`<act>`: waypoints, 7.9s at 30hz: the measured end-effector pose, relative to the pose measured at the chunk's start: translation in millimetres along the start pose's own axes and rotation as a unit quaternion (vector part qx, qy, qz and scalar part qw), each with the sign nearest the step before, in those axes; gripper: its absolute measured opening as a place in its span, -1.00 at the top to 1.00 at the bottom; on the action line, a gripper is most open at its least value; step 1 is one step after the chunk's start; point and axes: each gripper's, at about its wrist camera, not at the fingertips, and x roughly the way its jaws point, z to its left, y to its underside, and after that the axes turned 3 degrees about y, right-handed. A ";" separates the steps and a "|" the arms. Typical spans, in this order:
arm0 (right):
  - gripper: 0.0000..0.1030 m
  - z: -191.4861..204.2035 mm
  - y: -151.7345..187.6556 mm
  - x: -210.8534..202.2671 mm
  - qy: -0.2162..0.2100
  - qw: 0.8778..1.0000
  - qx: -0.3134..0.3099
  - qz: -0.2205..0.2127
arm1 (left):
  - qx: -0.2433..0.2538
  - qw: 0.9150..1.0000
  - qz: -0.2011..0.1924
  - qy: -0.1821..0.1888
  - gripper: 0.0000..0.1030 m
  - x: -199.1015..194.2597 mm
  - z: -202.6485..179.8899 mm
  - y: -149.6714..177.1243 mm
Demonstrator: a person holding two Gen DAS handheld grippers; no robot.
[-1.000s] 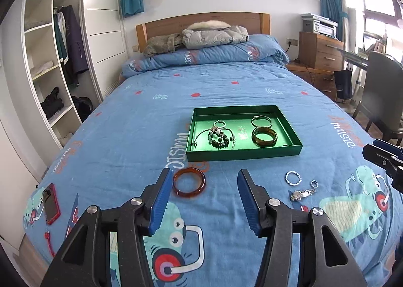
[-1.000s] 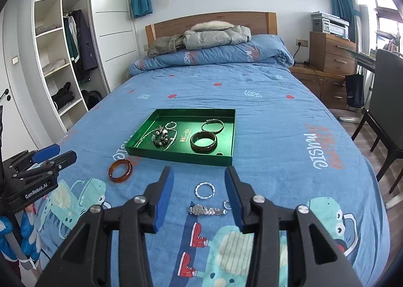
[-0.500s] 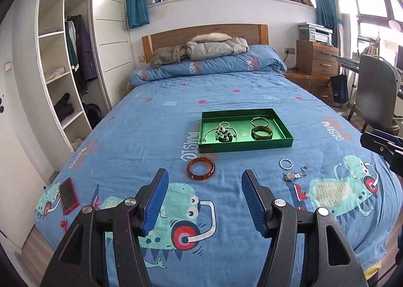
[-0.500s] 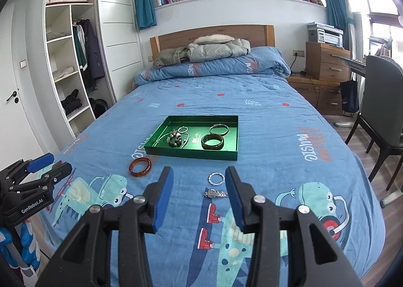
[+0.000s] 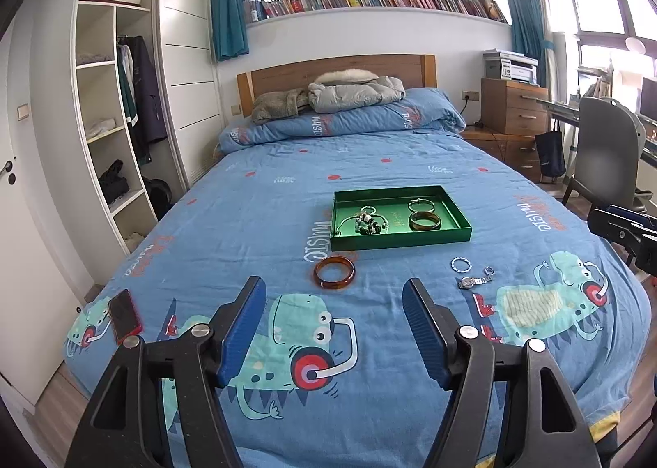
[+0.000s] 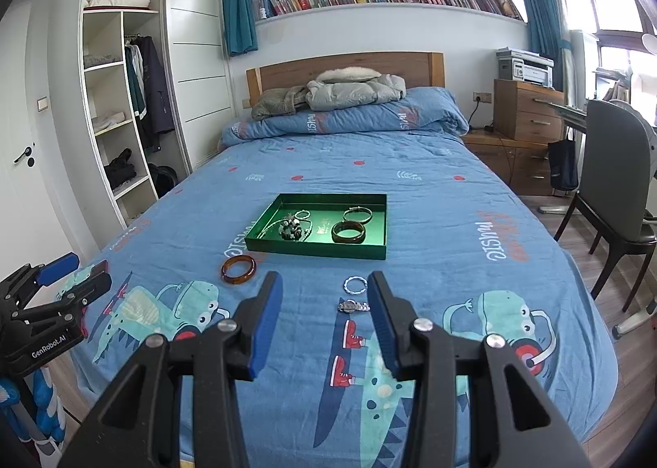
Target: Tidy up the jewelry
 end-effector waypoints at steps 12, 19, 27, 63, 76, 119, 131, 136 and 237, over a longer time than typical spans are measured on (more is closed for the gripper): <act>0.20 7.3 8.3 -12.2 0.006 1.000 -0.009 0.002 | -0.013 1.000 -0.003 0.000 -0.40 -11.1 5.7 14.7; 0.20 13.1 14.9 -9.5 -0.006 1.000 -0.015 0.000 | -0.020 1.000 0.006 0.005 -0.40 -3.3 5.6 22.8; 0.19 10.2 22.6 1.8 -0.022 1.000 -0.019 -0.006 | -0.023 1.000 0.021 -0.001 -0.40 11.7 -1.6 24.5; 0.18 -31.1 53.7 91.6 -0.002 0.998 0.024 0.061 | 0.006 0.996 0.089 -0.012 -0.40 92.5 -21.7 39.1; 0.19 -32.7 57.4 97.4 0.006 0.997 0.027 0.066 | 0.006 0.995 0.096 -0.008 -0.40 97.7 -23.2 42.2; 0.19 -39.9 70.7 132.4 0.010 0.996 0.027 0.089 | 0.021 0.989 0.143 0.010 -0.40 137.0 -26.0 55.5; 0.19 -41.1 76.4 155.5 -0.004 0.995 0.021 0.102 | 0.011 0.986 0.164 0.021 -0.40 163.1 -22.1 64.8; 0.19 -42.4 80.8 168.7 -0.011 0.993 0.023 0.112 | 0.009 0.986 0.165 0.026 -0.40 173.5 -20.0 69.5; 0.57 -52.4 -97.3 449.9 -0.049 0.993 0.003 0.109 | -0.028 0.976 0.210 0.041 0.80 492.5 -35.6 -109.0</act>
